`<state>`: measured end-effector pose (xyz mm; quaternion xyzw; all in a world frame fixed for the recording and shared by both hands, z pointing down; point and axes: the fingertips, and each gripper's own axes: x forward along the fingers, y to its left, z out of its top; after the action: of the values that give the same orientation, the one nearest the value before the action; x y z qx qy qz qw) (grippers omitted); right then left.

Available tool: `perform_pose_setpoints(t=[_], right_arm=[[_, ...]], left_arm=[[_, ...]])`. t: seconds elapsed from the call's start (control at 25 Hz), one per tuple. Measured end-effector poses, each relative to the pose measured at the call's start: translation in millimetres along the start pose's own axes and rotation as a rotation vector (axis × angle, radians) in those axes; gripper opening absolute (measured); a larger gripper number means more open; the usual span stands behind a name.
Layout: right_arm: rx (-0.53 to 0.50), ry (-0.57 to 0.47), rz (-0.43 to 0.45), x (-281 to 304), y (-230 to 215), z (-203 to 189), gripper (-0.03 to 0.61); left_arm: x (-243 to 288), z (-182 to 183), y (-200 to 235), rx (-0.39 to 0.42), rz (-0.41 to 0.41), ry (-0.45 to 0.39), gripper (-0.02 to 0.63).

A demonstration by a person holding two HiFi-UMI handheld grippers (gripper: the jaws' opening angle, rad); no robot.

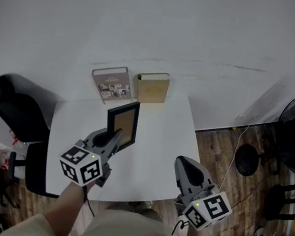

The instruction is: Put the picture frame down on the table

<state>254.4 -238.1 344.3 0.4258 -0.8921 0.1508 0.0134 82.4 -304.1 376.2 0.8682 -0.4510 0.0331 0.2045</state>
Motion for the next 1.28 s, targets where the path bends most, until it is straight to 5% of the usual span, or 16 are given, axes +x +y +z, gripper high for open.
perform_pose_setpoints(t=[0.28,0.44,0.72,1.04,1.28], right_arm=[[0.053,0.061,0.009,39.2,-17.0,-22.5,0.023],[0.086,0.102,-0.003,58.7,-31.0,-42.2,0.023],[0.116,0.172,-0.031,94.3,-60.9,-79.1,0.023],[0.187,0.257,-0.051,114.5,-73.1,-122.4,0.023],[0.236,0.303,-0.074,127.0,-86.8,-150.9,0.023]], left_arm=[[49.8,-39.9,41.2,-0.128,-0.013,0.094,0.038],[72.5,-60.9,63.7,-0.303,-0.009,0.101,0.038],[114.6,-98.4,95.1,-0.494,-0.03,0.158,0.038],[148.9,-149.2,130.2,-0.643,0.005,0.201,0.038],[171.0,-190.0,147.7,-0.673,0.024,0.275,0.038]])
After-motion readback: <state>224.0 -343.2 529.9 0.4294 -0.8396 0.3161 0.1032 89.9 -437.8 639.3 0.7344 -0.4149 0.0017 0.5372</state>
